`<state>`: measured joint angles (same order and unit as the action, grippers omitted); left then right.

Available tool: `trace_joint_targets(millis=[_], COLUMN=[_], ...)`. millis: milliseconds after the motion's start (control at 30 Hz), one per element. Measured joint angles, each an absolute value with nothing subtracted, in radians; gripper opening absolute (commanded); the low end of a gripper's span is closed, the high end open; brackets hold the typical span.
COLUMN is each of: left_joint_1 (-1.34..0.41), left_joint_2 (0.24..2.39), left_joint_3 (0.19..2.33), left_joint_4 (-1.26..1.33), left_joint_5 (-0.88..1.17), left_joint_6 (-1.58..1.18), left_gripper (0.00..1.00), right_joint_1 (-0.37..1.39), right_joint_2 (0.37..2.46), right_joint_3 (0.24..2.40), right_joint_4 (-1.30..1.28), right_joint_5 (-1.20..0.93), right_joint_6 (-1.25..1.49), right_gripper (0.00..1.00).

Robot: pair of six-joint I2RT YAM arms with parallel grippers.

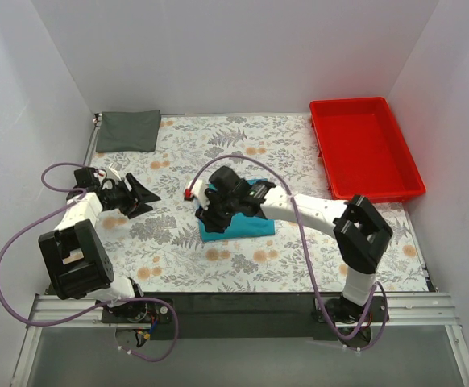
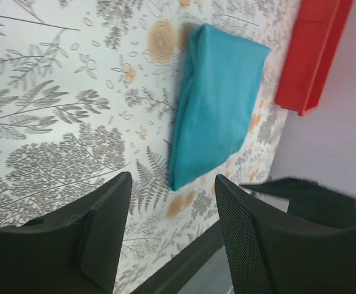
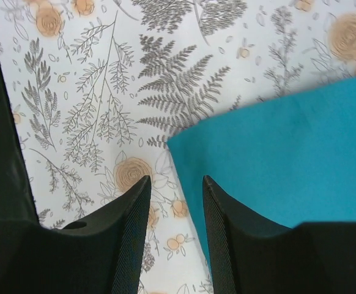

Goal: Fold and stack the t-shirts
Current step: Fold the tshirt

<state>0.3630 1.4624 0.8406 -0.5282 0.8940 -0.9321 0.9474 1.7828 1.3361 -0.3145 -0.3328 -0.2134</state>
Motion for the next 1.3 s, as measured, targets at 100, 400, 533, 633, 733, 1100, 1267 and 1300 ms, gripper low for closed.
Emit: trace_joint_targets(millis=[100,400,533,633,733,1100,1267,1300], left_joint_1=[0.363,0.363,0.363,0.363,0.363,0.361,0.333,0.323], left_joint_2=[1.459,1.431,1.431,1.431,1.431,1.431,1.431,1.432], left_joint_3=[0.841,0.837,0.828,0.823,0.811,0.768,0.726,0.719], left_joint_4=[-0.529,-0.521,-0.517,-0.511,-0.495,-0.451,-0.399,-0.388], left_joint_5=[0.838,0.783,0.775,0.773,0.774,0.788,0.805,0.81], left_joint_6=[-0.948,-0.96,-0.962,-0.971,-0.983,-1.024,-1.064,-1.075], left_gripper=[0.57,0.57,0.57,0.57,0.57,0.62,0.7,0.79], right_joint_1=[1.055,1.148,1.147,1.147,1.147,1.12,1.076,1.068], right_joint_2=[1.826,1.974,2.009,2.014,2.017,2.018,2.012,2.009], right_joint_3=[1.359,1.387,1.398,1.398,1.397,1.389,1.389,1.389], right_joint_4=[-0.319,-0.349,-0.341,-0.323,-0.303,-0.273,-0.271,-0.272], right_joint_5=[-0.232,-0.084,-0.06,-0.045,-0.033,-0.05,-0.098,-0.108], right_joint_6=[-0.26,-0.321,-0.327,-0.337,-0.344,-0.344,-0.332,-0.329], right_gripper=[0.45,0.44,0.43,0.41,0.34,0.01,0.01,0.01])
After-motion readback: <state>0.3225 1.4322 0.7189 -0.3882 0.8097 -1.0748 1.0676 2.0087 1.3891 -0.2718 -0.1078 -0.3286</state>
